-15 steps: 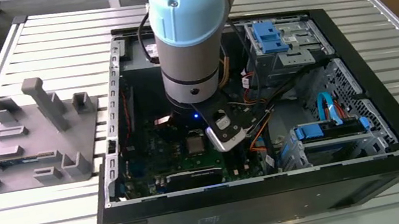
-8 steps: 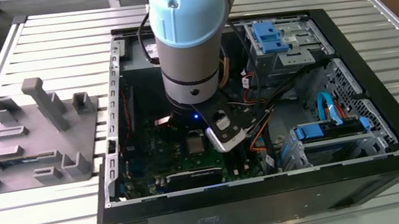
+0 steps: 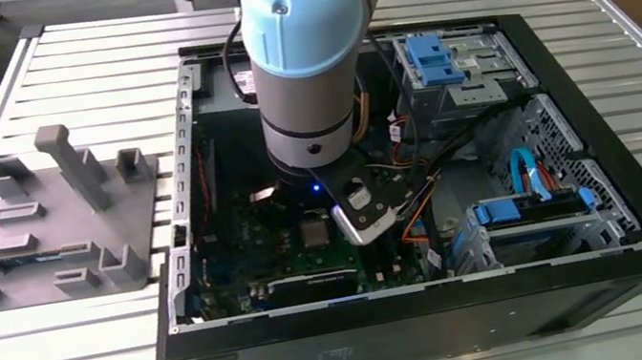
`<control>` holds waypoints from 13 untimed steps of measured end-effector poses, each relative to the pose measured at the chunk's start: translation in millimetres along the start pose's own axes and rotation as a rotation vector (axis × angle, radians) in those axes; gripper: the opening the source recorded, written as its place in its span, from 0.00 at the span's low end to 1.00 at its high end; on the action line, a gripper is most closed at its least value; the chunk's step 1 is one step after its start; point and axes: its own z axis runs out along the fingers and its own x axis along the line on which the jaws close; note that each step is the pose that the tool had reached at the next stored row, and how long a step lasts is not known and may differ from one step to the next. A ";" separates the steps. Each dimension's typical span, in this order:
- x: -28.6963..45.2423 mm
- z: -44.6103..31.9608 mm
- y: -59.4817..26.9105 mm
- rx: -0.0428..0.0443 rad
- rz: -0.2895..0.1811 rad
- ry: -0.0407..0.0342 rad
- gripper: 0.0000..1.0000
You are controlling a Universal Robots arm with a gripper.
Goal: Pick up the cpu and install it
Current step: 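Place the cpu into insertion slot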
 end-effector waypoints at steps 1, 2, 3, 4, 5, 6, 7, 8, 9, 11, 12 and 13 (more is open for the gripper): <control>0.0 0.1 0.0 0.0001 0.000 0.0000 0.47; 0.0 0.3 -0.1 0.0001 0.000 0.0000 0.47; 0.0 0.5 0.0 0.0001 0.000 0.0000 0.47; 0.0 0.6 0.0 0.0002 0.001 0.0001 0.47; 0.0 0.7 0.0 0.0003 0.001 0.0001 0.47; 0.0 0.8 0.0 0.0004 0.001 0.0000 0.47; 0.0 0.8 0.0 0.0005 0.001 0.0000 0.47; 0.0 0.8 0.0 0.0005 0.001 0.0000 0.47; 0.0 0.8 -0.1 0.0005 0.001 0.0000 0.47; 0.0 0.8 0.0 0.0006 0.001 0.0000 0.47; 0.0 0.9 0.0 0.0006 0.001 0.0000 0.47; 0.0 0.9 0.0 0.0007 0.001 0.0000 0.47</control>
